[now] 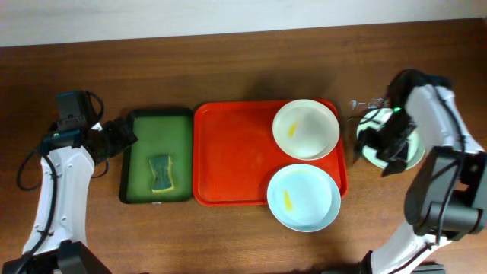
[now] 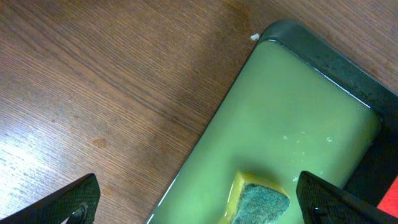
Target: Clean dirty plates on tray and stack at the side
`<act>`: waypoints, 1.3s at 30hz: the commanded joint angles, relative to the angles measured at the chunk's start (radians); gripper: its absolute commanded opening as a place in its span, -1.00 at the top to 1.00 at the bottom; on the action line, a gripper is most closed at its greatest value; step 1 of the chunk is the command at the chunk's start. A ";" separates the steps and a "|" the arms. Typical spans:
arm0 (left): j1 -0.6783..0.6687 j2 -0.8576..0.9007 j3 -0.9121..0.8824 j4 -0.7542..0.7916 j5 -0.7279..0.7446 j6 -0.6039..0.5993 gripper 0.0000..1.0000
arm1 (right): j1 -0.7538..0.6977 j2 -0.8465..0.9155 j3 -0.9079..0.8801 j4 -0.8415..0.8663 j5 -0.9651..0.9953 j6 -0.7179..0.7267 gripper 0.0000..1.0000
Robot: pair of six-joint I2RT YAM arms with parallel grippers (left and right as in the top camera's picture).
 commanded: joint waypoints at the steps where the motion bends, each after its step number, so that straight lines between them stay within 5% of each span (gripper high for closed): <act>1: 0.000 -0.017 0.019 0.001 0.007 -0.003 -0.98 | 0.072 -0.056 -0.154 0.074 -0.027 -0.014 -0.51; 5: 0.000 -0.017 0.019 0.001 0.007 -0.003 -0.98 | 0.105 -0.056 -0.305 0.249 -0.095 -0.016 -0.27; 6: 0.000 -0.017 0.019 0.001 0.007 -0.003 -0.98 | 0.126 -0.056 -0.327 0.275 -0.095 -0.018 0.21; 7: 0.000 -0.017 0.019 0.001 0.007 -0.003 -0.98 | 0.155 -0.056 -0.347 0.302 -0.095 -0.018 0.47; 8: 0.000 -0.017 0.019 0.001 0.007 -0.003 -0.98 | 0.180 -0.056 -0.356 0.321 -0.095 -0.017 0.51; 10: 0.000 -0.017 0.019 0.001 0.007 -0.003 -0.99 | 0.231 -0.056 -0.357 0.332 -0.109 -0.014 0.92; 16: 0.000 -0.017 0.019 0.001 0.007 -0.003 -0.98 | 0.385 -0.056 -0.357 0.375 -0.323 -0.014 0.92; 18: 0.000 -0.017 0.019 0.001 0.007 -0.003 -0.98 | 0.390 -0.056 -0.357 0.523 -0.487 -0.009 0.92; 23: 0.000 -0.017 0.019 0.001 0.007 -0.003 -0.98 | 0.479 -0.055 -0.357 0.963 -0.473 0.266 0.89; 25: 0.000 -0.017 0.019 0.001 0.007 -0.003 -0.98 | 0.553 -0.055 -0.357 1.039 -0.332 0.313 0.13; 27: 0.000 -0.017 0.019 0.001 0.007 -0.003 -0.98 | 0.558 -0.071 -0.333 0.968 -0.324 0.240 0.06; 31: 0.000 -0.017 0.019 0.001 0.007 -0.003 -0.99 | 0.472 -0.238 -0.219 0.547 -0.076 0.115 0.03; 33: 0.000 -0.017 0.019 0.001 0.007 -0.003 -0.99 | 0.432 -0.257 -0.239 0.364 0.172 0.109 0.25; 37: 0.000 -0.017 0.019 0.001 0.007 -0.003 -0.98 | 0.322 -0.257 -0.330 0.400 0.243 0.109 0.22; 39: 0.000 -0.017 0.019 0.001 0.007 -0.003 -0.98 | 0.274 -0.257 -0.373 0.467 0.228 0.107 0.53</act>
